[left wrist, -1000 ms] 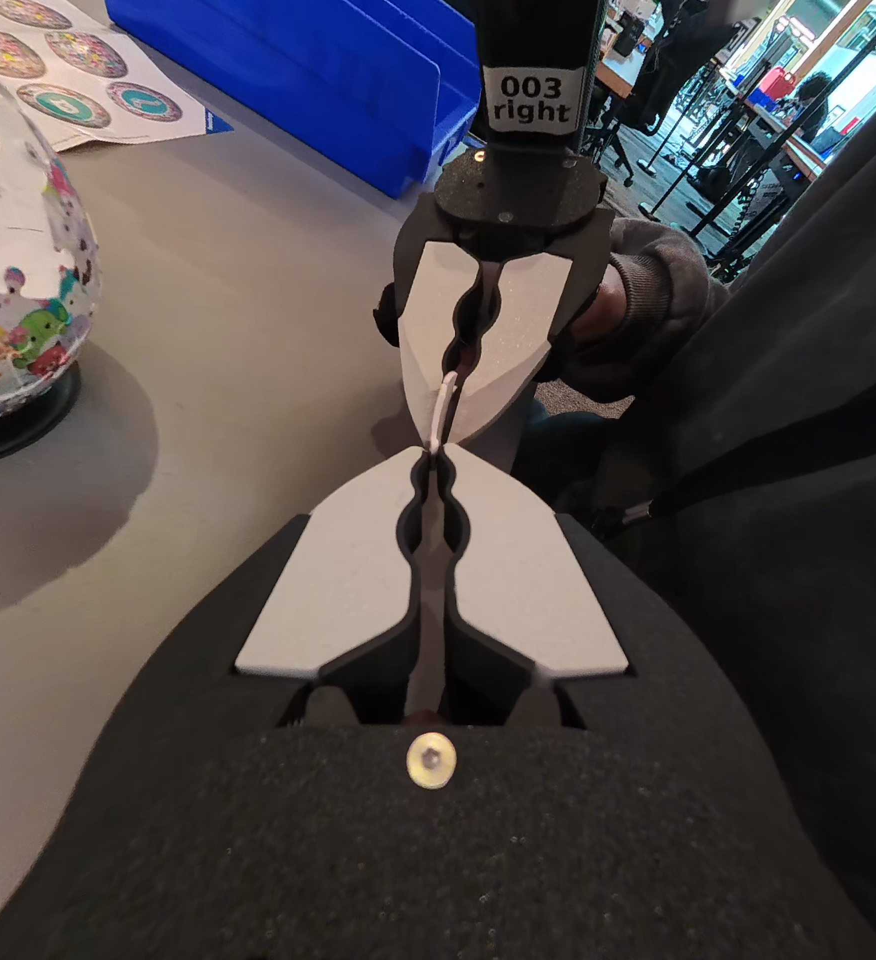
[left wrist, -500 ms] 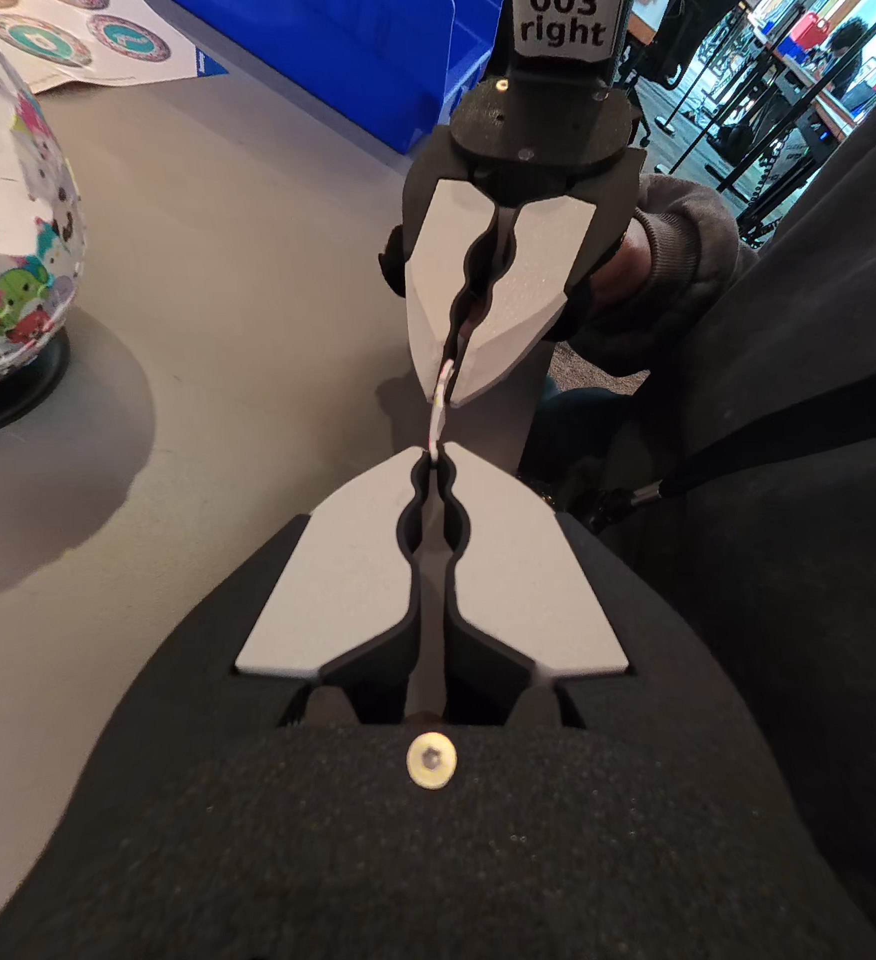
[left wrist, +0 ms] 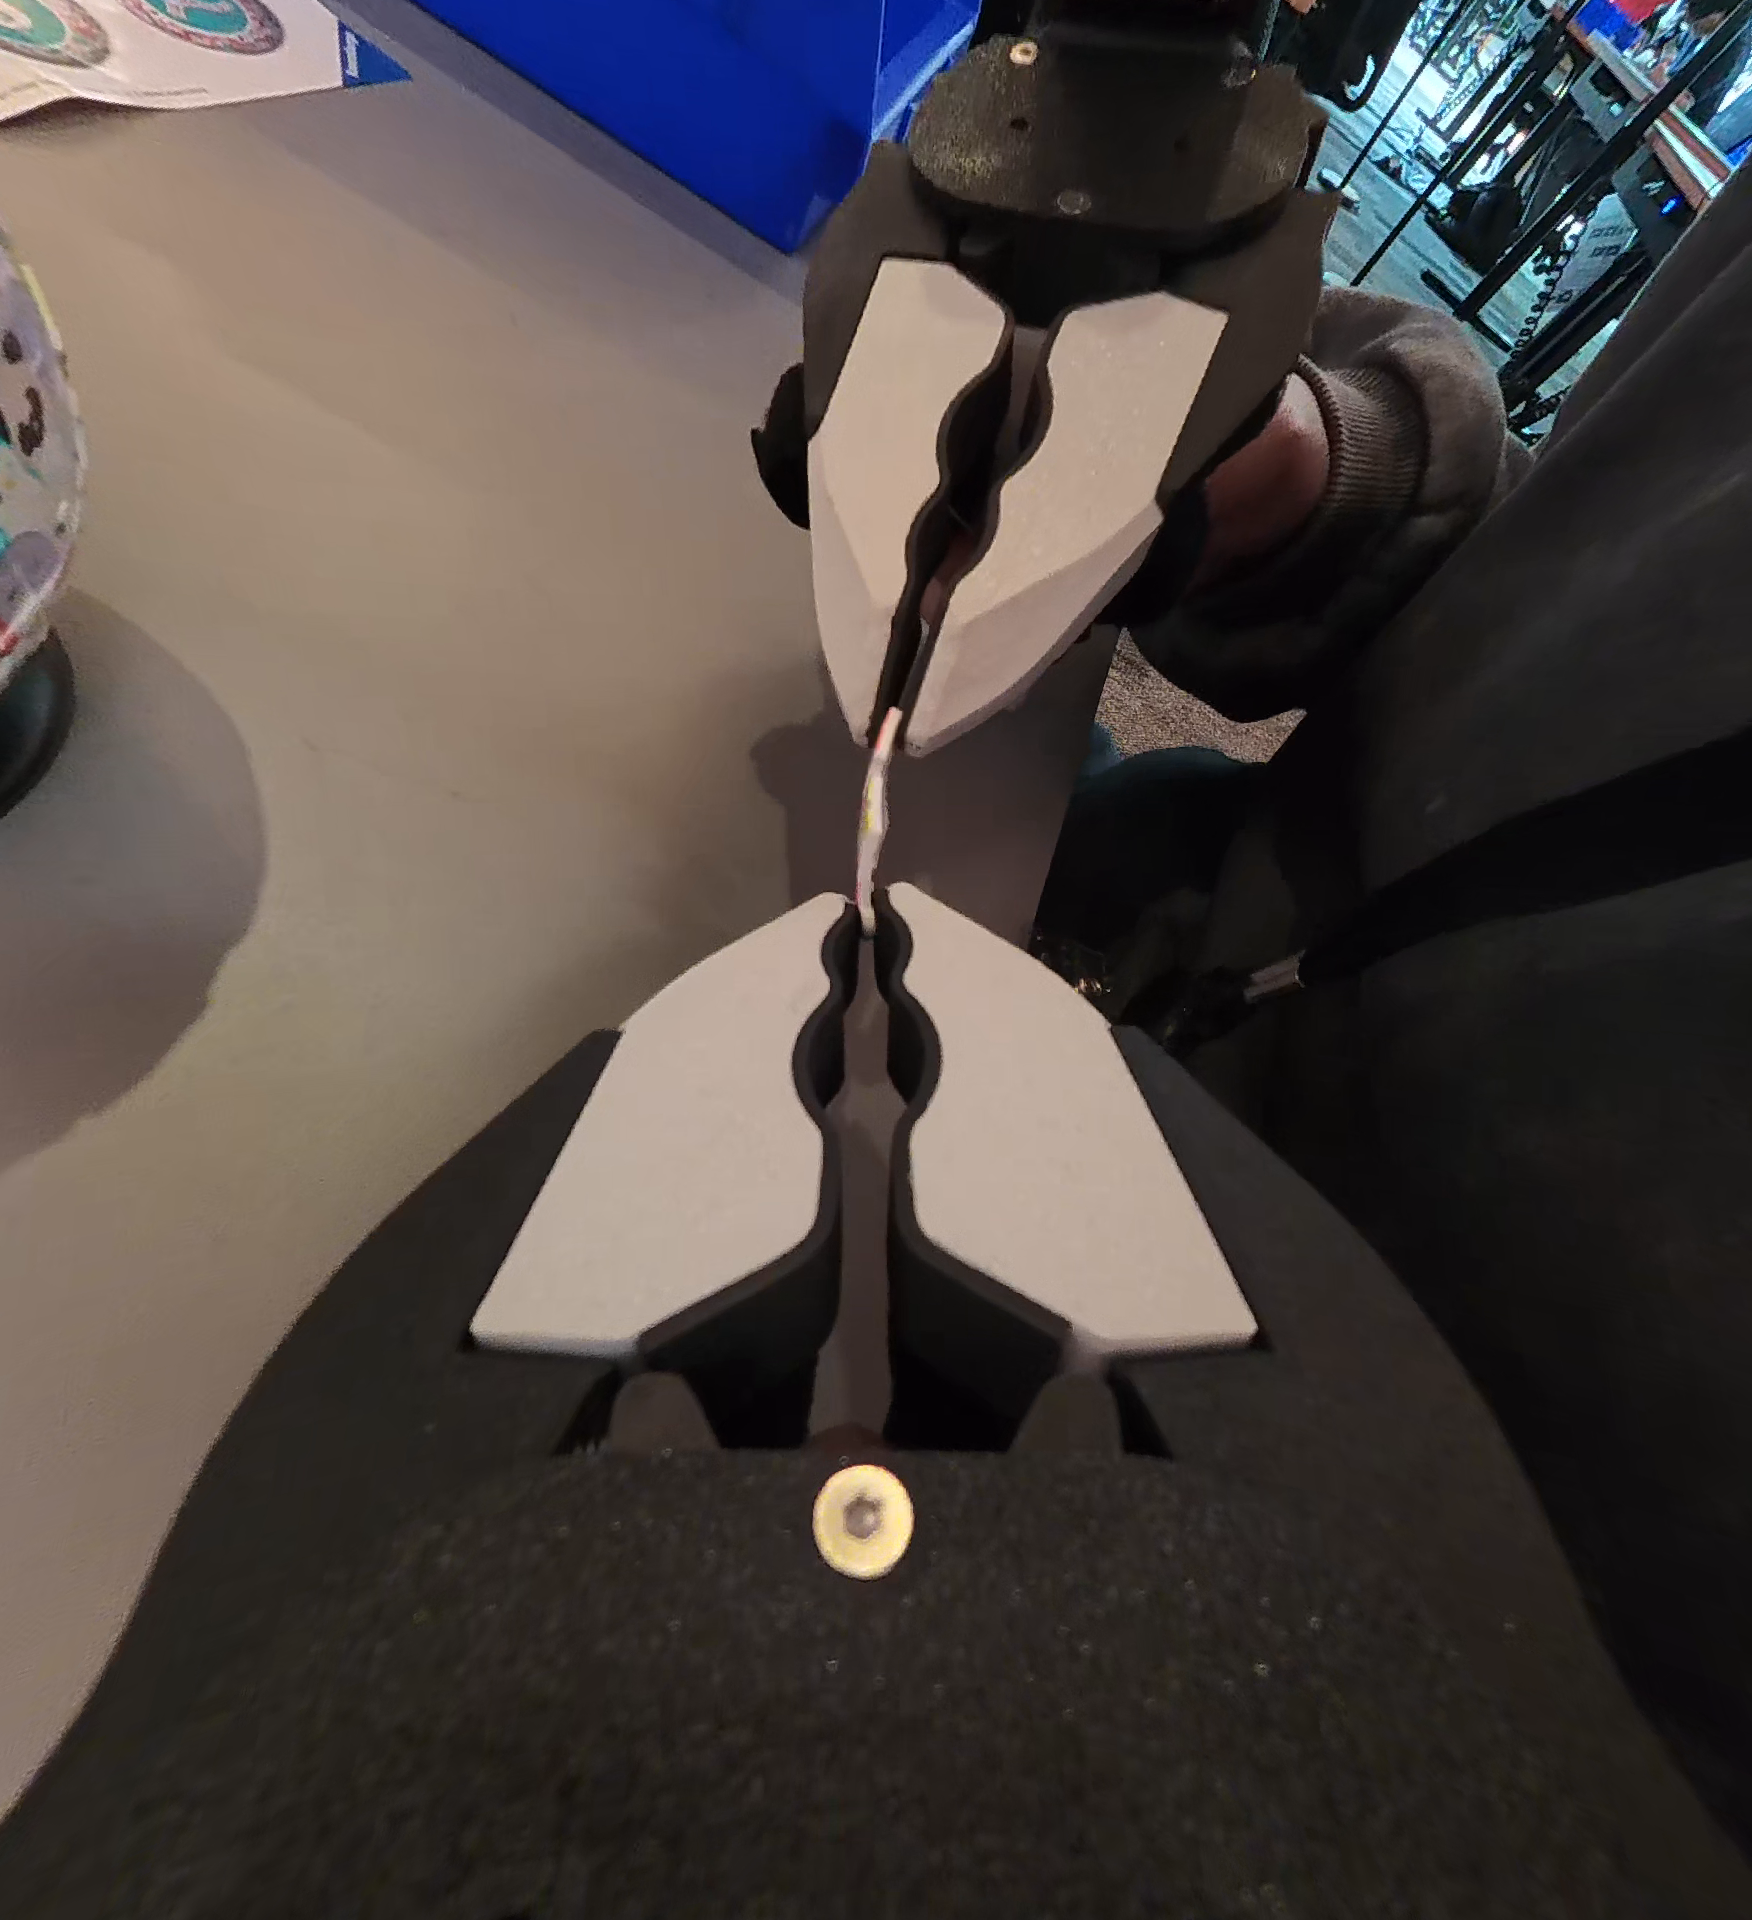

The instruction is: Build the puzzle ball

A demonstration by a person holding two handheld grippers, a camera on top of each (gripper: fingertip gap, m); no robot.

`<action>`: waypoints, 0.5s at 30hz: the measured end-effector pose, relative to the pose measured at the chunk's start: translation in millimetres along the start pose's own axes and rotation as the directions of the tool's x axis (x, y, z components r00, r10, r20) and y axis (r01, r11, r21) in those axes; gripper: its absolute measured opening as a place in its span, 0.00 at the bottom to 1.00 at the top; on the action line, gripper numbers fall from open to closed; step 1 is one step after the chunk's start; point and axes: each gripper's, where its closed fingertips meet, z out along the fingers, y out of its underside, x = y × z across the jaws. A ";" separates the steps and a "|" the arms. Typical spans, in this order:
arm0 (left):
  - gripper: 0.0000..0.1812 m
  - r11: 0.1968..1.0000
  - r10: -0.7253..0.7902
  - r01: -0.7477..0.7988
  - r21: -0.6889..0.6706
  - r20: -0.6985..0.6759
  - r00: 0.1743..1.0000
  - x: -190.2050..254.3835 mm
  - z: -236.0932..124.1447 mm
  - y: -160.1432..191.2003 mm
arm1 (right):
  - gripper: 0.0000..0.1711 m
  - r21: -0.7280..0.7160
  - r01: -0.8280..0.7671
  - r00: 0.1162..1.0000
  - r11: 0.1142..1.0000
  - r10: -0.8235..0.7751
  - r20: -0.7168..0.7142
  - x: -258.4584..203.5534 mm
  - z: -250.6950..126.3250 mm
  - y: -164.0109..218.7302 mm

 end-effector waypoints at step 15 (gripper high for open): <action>0.01 0.999 0.002 -0.002 -0.045 -0.004 1.000 2.5 9.5 6.7 | 0.02 0.030 -0.021 0.999 0.999 0.019 0.046 -6.1 2.6 -4.9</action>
